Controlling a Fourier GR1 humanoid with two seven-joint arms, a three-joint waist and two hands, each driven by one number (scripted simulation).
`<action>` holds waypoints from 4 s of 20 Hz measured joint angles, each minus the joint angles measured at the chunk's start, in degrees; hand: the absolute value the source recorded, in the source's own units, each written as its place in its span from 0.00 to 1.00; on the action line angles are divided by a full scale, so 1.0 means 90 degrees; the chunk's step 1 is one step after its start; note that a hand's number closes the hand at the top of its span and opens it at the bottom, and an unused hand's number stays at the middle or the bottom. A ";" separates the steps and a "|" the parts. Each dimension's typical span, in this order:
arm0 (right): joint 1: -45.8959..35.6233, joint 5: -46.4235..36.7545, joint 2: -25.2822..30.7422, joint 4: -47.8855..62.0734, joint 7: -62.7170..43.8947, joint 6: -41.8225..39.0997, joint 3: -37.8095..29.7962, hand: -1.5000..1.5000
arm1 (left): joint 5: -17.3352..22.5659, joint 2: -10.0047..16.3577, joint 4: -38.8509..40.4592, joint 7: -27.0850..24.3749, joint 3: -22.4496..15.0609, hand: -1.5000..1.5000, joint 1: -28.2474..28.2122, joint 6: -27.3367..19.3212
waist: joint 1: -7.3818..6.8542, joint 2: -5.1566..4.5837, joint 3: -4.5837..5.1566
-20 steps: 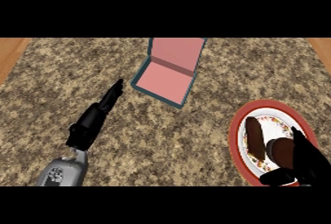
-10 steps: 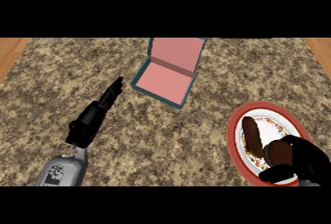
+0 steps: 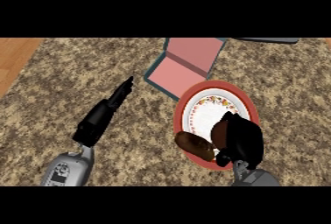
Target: Pick the cupcake from the plate and place it in the cardboard box
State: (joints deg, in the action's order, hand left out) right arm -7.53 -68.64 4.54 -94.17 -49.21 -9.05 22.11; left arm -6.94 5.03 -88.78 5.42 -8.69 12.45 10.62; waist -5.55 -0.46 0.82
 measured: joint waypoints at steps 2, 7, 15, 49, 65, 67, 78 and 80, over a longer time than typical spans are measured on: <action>-0.0600 -0.0140 -0.0191 0.0273 -0.0408 0.0039 0.0526 1.00 | -0.0006 -0.0014 0.0049 -0.0025 -0.0039 0.50 0.0060 0.0039 | -0.0092 -0.0022 -0.0029; -0.2080 -0.0306 -0.0377 0.0939 -0.1226 0.0220 0.1525 1.00 | -0.0016 -0.0089 0.0163 0.0024 -0.0065 0.50 0.0223 0.0036 | -0.0143 -0.0026 -0.0063; -0.4143 0.0497 -0.0396 0.1177 -0.1932 0.0350 0.2389 1.00 | -0.0042 -0.0127 0.0331 0.0031 -0.0021 0.50 0.0385 0.0008 | -0.0086 0.0025 -0.0071; -0.8033 0.1052 -0.0408 0.3949 -0.2184 0.1300 0.0431 1.00 | -0.0101 -0.0049 0.0307 -0.0077 0.0201 0.50 0.0181 -0.0115 | 0.0272 0.0023 -0.0076; -0.7753 0.1173 -0.0444 0.6430 -0.1464 0.2435 -0.0174 0.00 | -0.0074 0.0020 0.0158 -0.0113 0.0268 0.50 0.0071 -0.0024 | 0.0276 -0.0033 -0.0083; -0.7575 0.1340 -0.0445 0.6511 -0.1417 0.2734 -0.0400 0.00 | -0.0094 -0.0005 0.0208 -0.0145 0.0259 0.50 0.0109 -0.0040 | 0.0271 -0.0052 -0.0085; -0.6924 0.2089 -0.0468 0.6659 -0.0673 0.5057 -0.0884 0.00 | -0.0014 0.0017 0.0312 -0.0112 0.0363 0.50 0.0248 0.0046 | 0.0264 -0.0046 -0.0092; -0.6861 0.2048 -0.0468 0.6505 -0.0567 0.5626 -0.0982 0.00 | -0.0050 -0.0008 0.0304 -0.0100 0.0345 0.50 0.0224 0.0006 | 0.0309 -0.0030 -0.0094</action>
State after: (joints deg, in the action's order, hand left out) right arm -69.27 -50.20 0.32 -35.62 -54.31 41.58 13.28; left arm -7.38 4.96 -86.05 4.52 -5.59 14.47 10.67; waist -2.77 -0.73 -0.02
